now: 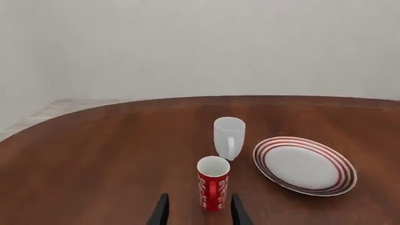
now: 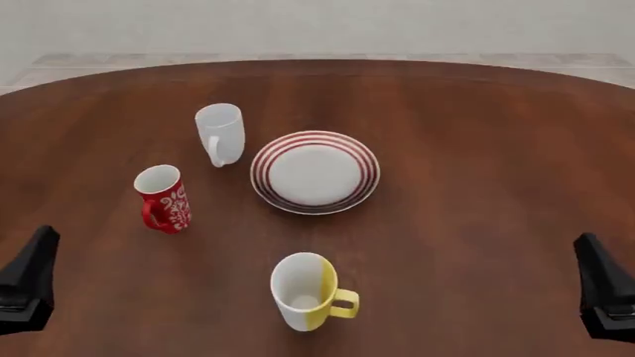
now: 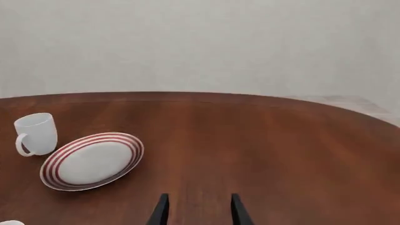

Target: Pick up the red mug and put it on the plate

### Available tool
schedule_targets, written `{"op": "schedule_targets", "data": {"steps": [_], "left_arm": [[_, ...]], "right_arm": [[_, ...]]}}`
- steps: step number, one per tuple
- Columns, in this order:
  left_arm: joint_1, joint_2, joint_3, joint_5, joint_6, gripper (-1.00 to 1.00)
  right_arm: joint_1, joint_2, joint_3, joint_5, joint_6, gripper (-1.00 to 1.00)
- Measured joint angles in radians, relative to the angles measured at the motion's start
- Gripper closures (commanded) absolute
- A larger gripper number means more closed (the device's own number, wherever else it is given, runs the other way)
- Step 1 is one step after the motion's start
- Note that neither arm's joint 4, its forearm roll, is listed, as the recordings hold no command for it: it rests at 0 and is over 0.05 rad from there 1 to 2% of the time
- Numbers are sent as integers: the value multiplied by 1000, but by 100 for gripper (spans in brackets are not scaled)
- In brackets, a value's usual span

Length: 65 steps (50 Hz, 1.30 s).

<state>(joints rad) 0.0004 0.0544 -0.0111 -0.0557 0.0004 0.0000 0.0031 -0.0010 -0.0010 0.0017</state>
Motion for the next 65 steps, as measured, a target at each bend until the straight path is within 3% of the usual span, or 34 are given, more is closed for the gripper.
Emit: {"op": "schedule_targets", "data": {"steps": [5,8,14,22,51,57,65], "left_arm": [[-1,367,-44,-340,-3,-100],[0,544,-64,-477,-3,-100],[-2,709,-111,-570,-3,-100],[-3,828,-157,-619,-8,-100],[-12,940,-205,-650,-8,-100],[-28,920,-285,-530,-10,-100],[-53,902,-490,-278,7,-100]], "right_arm": [[1,7,-1,-3,3,-100],[1,12,-1,-5,5,-100],[3,24,-1,-11,6,-100],[4,45,-1,-22,11,-100],[1,76,-1,-40,15,-100],[0,75,-1,-37,17,-100],[0,71,0,-33,18,-100]]}}
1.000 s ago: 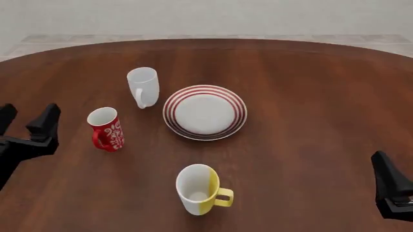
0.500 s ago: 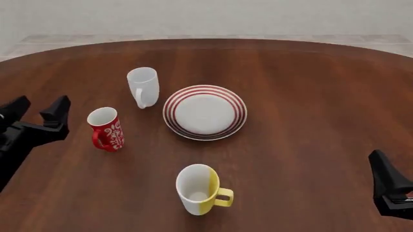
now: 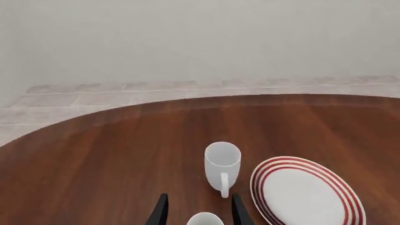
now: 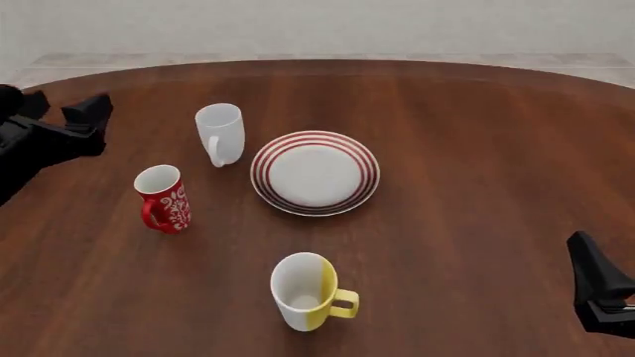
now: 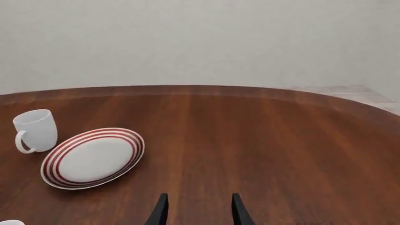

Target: Pick up the red mug and put it on the plate

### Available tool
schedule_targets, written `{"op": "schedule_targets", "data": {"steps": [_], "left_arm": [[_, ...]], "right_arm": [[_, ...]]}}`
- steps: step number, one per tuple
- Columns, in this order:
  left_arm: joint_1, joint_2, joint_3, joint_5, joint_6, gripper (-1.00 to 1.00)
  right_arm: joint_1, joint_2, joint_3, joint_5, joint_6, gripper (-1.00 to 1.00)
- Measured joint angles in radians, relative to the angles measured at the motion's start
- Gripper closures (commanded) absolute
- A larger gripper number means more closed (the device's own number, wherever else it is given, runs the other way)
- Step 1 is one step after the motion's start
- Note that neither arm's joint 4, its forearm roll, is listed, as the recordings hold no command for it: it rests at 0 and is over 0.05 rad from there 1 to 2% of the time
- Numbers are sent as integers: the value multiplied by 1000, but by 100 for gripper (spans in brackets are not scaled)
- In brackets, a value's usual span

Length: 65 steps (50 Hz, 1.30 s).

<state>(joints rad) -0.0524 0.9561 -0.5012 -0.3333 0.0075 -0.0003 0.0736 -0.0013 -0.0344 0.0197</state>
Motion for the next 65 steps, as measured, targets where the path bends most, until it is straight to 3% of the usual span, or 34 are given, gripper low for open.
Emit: {"op": "schedule_targets", "data": {"steps": [11,22,26,33,47,57,65], "left_arm": [[-104,21,-352,402,118,-100],[-183,103,-642,755,233,-100],[-199,156,-749,891,229,-100],[-216,254,-897,1105,139,-100],[-153,356,-1038,1327,19,-100],[-95,371,-1086,1420,21,-100],[-98,341,-1040,1446,24,-100]], "right_arm": [[-2,7,0,-1,3,-100],[-3,21,1,-9,1,-100],[-2,27,1,-13,-2,-100],[-1,38,1,-20,-6,-100],[0,65,1,-42,-11,-100],[0,94,1,-63,-14,-100],[2,116,1,-78,-18,-100]]}}
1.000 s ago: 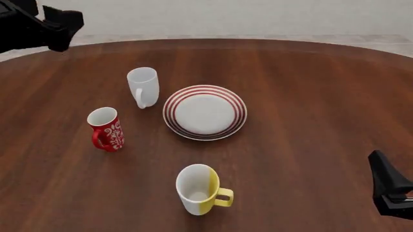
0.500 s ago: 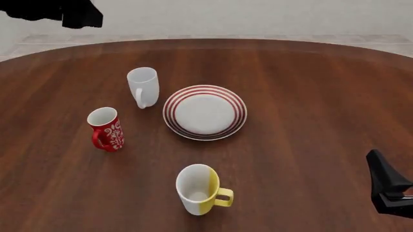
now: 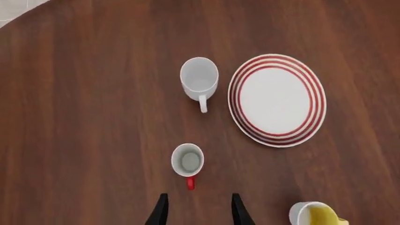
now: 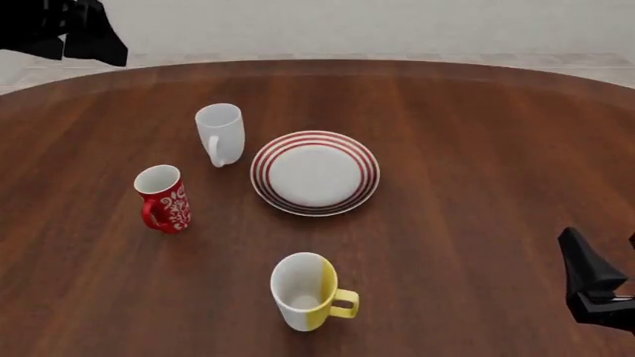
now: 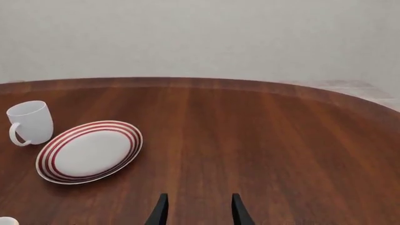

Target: Pick up the red mug and put it on the plate

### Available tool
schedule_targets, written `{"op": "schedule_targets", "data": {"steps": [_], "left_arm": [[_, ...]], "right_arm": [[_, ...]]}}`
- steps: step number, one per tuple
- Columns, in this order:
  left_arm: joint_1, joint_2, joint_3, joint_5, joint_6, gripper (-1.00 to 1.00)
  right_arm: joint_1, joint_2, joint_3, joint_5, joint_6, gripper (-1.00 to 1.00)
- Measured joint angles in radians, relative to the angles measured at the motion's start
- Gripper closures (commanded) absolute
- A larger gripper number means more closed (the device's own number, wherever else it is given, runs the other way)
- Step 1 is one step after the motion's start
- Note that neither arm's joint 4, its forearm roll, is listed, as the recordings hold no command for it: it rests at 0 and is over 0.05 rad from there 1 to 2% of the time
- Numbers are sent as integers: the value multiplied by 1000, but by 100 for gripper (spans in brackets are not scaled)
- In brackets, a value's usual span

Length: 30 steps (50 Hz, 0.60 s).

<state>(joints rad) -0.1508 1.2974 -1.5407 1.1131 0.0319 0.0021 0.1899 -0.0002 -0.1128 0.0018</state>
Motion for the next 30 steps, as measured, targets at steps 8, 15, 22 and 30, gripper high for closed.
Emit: {"op": "schedule_targets", "data": {"steps": [8,15,22,30], "left_arm": [[-21,-26,82,-9,-3,-100],[-20,-22,125,-38,0,-100],[1,-1,140,-70,-7,-100],[22,22,163,-115,-40,-100]], "right_arm": [[1,17,0,-12,-2,-100],[1,28,0,-21,-3,-100],[0,36,0,-28,-2,-100],[-2,45,0,-37,-1,-100]]}}
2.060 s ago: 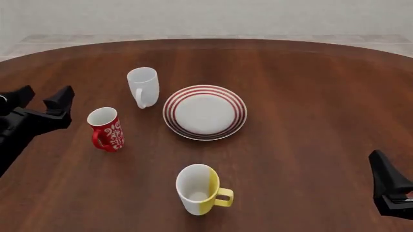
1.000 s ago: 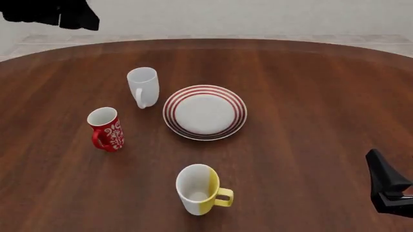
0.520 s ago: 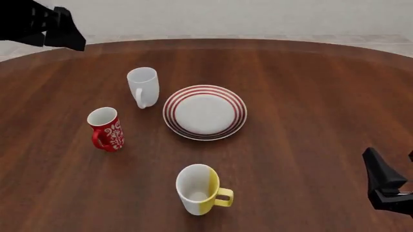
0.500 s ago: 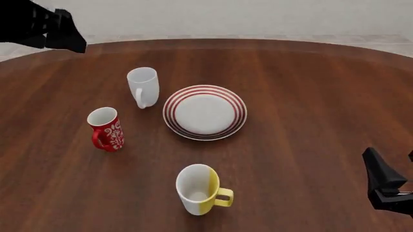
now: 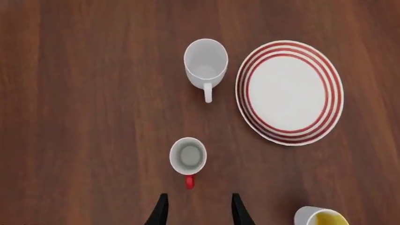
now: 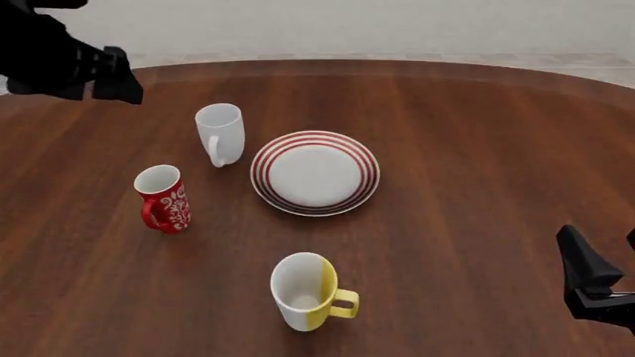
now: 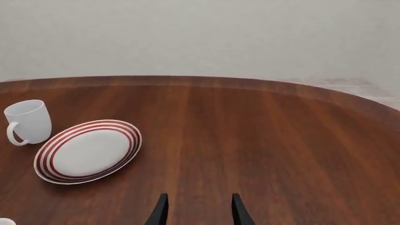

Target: Pick up the red mug and put it on the plate

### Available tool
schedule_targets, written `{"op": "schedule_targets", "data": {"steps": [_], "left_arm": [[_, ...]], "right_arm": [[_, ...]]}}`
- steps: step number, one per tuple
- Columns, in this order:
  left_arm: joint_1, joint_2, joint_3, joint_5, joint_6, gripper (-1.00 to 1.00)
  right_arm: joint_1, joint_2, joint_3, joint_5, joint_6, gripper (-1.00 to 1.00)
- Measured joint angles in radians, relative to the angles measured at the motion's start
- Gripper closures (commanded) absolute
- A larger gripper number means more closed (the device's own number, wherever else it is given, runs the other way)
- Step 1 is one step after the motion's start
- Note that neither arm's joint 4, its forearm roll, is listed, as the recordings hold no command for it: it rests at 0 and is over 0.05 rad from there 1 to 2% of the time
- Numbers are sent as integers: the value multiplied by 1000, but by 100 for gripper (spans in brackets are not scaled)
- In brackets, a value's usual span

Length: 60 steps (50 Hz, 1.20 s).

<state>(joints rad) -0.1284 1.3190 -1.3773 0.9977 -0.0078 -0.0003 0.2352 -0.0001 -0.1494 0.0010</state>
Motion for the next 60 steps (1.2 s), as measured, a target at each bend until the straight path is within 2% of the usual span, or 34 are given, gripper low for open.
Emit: {"op": "schedule_targets", "data": {"steps": [17,37,51,60], "left_arm": [[-8,29,78,-94,-72,-100],[-24,21,146,-134,-130,-100],[1,14,176,-147,-139,-100],[39,20,176,-152,-114,-100]], "right_arm": [[-3,19,0,-18,0,-100],[-7,35,0,-33,1,-100],[-8,50,0,-45,-2,-100],[-8,60,0,-53,-2,-100]]}}
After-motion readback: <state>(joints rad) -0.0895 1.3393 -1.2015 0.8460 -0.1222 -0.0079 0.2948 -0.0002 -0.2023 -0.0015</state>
